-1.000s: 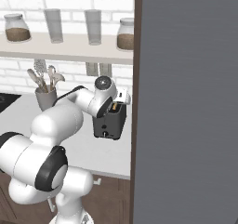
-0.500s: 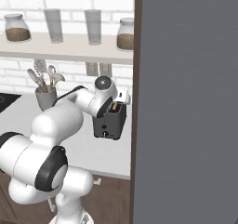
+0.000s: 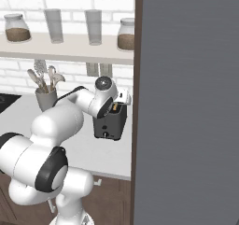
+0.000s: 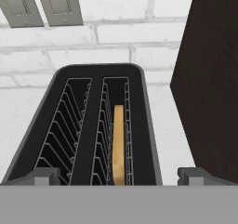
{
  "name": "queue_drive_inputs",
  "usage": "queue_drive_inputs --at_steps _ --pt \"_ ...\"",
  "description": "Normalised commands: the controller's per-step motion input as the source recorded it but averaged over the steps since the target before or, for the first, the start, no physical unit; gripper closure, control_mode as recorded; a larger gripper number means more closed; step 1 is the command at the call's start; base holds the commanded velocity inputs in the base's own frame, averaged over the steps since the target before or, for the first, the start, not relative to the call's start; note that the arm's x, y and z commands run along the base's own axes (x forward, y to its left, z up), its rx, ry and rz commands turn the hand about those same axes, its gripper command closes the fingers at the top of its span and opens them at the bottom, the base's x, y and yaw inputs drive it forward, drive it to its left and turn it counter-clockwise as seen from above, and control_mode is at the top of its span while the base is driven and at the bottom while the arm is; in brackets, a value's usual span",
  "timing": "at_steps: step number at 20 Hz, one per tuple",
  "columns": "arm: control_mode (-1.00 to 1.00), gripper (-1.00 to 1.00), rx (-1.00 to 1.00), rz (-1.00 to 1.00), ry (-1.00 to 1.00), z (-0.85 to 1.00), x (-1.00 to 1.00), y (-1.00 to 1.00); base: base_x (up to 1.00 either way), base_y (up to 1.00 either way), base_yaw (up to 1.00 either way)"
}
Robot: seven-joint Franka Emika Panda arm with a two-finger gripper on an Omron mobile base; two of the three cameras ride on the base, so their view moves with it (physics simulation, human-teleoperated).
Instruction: Start the toaster. Once the lever pops up, take the bread to the plate on the dining counter.
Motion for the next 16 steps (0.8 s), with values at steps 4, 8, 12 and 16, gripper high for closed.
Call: queue_drive_inputs --at_steps 4,8,12,16 --pt "-1.00 -1.00 0.00 0.00 0.00 0.00 0.00 0.00 0.00 0.00 0.00" --pt "-1.00 -1.00 0.00 0.00 0.00 0.00 0.00 0.00 0.00 0.00 0.00" --pt "-1.00 -1.00 0.00 0.00 0.00 0.00 0.00 0.00 0.00 0.00 0.00" --pt "-1.00 -1.00 0.00 0.00 0.00 0.00 0.00 0.00 0.00 0.00 0.00"
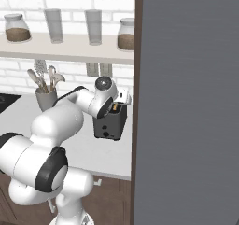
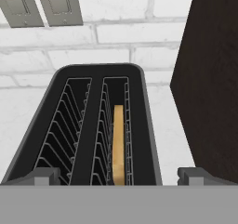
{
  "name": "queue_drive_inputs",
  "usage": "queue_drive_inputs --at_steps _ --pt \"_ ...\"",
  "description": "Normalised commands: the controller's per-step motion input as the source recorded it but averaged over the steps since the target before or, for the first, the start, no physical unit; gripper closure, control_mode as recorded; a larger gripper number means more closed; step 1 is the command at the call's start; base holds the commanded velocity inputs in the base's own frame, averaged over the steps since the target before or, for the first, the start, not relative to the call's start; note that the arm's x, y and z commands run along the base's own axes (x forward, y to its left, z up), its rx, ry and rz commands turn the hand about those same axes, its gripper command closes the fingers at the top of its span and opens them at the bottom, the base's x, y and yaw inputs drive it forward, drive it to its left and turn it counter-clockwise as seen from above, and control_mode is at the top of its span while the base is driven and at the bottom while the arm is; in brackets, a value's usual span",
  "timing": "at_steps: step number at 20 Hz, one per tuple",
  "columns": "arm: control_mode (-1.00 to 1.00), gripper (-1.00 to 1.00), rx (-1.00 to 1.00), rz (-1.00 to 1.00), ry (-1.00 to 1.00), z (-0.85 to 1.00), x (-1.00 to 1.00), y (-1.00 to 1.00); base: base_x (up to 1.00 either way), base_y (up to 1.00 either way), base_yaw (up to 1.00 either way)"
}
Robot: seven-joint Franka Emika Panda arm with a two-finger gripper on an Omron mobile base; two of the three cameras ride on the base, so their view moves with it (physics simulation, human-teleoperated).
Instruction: Start the toaster. Once the lever pops up, take the bread to the plate on the dining counter.
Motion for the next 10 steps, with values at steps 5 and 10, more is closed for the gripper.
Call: queue_drive_inputs --at_steps 5,10 --pt "-1.00 -1.00 0.00 0.00 0.00 0.00 0.00 0.00 0.00 0.00 0.00" --pt "-1.00 -1.00 0.00 0.00 0.00 0.00 0.00 0.00 0.00 0.00 0.00"
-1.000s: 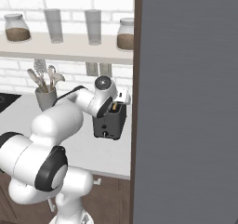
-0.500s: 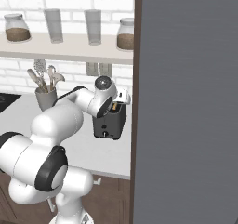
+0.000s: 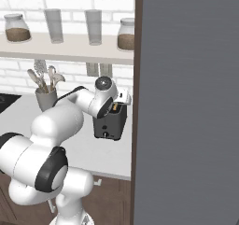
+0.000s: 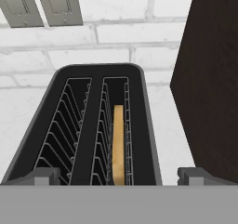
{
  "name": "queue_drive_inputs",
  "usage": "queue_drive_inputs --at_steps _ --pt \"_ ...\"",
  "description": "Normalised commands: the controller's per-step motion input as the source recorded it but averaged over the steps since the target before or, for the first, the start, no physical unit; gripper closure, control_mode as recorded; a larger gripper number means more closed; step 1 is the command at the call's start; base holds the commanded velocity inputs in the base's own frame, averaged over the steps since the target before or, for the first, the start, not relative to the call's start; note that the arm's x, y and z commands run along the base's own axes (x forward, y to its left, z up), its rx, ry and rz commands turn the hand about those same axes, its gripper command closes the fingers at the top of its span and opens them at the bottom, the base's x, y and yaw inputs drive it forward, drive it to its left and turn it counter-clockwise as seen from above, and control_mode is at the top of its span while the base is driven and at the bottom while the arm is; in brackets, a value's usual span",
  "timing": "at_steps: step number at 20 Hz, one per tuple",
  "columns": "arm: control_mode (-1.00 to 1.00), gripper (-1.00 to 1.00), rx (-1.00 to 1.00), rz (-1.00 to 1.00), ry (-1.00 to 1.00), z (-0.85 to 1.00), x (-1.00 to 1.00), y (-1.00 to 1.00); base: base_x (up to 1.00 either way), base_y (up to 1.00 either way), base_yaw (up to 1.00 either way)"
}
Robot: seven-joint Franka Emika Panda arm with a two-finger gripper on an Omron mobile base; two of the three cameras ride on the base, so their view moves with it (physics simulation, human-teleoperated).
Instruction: Start the toaster. Once the lever pops up, take the bread to the plate on the dining counter.
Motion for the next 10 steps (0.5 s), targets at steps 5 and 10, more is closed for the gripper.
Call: queue_drive_inputs --at_steps 5,10 --pt "-1.00 -1.00 0.00 0.00 0.00 0.00 0.00 0.00 0.00 0.00 0.00" --pt "-1.00 -1.00 0.00 0.00 0.00 0.00 0.00 0.00 0.00 0.00 0.00"
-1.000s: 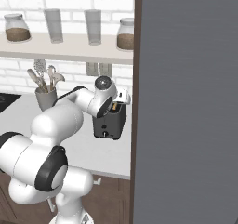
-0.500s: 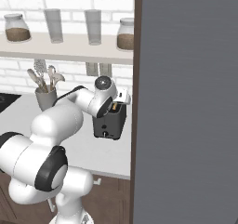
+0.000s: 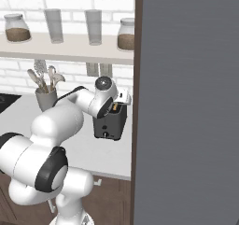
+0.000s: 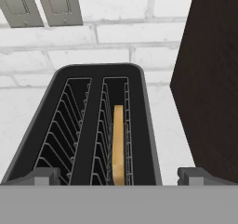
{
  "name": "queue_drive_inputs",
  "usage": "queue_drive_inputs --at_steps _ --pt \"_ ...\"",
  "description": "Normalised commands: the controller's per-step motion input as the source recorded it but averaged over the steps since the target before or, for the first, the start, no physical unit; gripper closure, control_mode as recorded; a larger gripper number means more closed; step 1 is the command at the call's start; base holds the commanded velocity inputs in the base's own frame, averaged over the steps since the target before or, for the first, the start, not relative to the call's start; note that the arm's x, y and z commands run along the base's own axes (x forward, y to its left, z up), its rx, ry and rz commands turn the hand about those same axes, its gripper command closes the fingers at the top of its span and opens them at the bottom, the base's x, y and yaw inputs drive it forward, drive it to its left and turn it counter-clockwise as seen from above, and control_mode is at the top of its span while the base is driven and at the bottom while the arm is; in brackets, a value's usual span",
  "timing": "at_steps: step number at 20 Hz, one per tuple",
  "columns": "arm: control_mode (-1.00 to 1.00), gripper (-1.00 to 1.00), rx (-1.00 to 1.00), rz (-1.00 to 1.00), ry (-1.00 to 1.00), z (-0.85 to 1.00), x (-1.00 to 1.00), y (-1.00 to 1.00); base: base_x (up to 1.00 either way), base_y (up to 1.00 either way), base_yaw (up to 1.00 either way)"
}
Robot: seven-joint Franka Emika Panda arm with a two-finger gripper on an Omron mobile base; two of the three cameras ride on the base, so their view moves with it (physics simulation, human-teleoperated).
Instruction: Start the toaster. Once the lever pops up, take the bread to the plate on the dining counter.
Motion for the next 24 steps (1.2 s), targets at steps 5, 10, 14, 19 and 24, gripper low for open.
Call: queue_drive_inputs --at_steps 5,10,14,19,24 --pt "-1.00 -1.00 0.00 0.00 0.00 0.00 0.00 0.00 0.00 0.00 0.00" --pt "-1.00 -1.00 0.00 0.00 0.00 0.00 0.00 0.00 0.00 0.00 0.00" --pt "-1.00 -1.00 0.00 0.00 0.00 0.00 0.00 0.00 0.00 0.00 0.00" --pt "-1.00 -1.00 0.00 0.00 0.00 0.00 0.00 0.00 0.00 0.00 0.00" --pt "-1.00 -1.00 0.00 0.00 0.00 0.00 0.00 0.00 0.00 0.00 0.00"
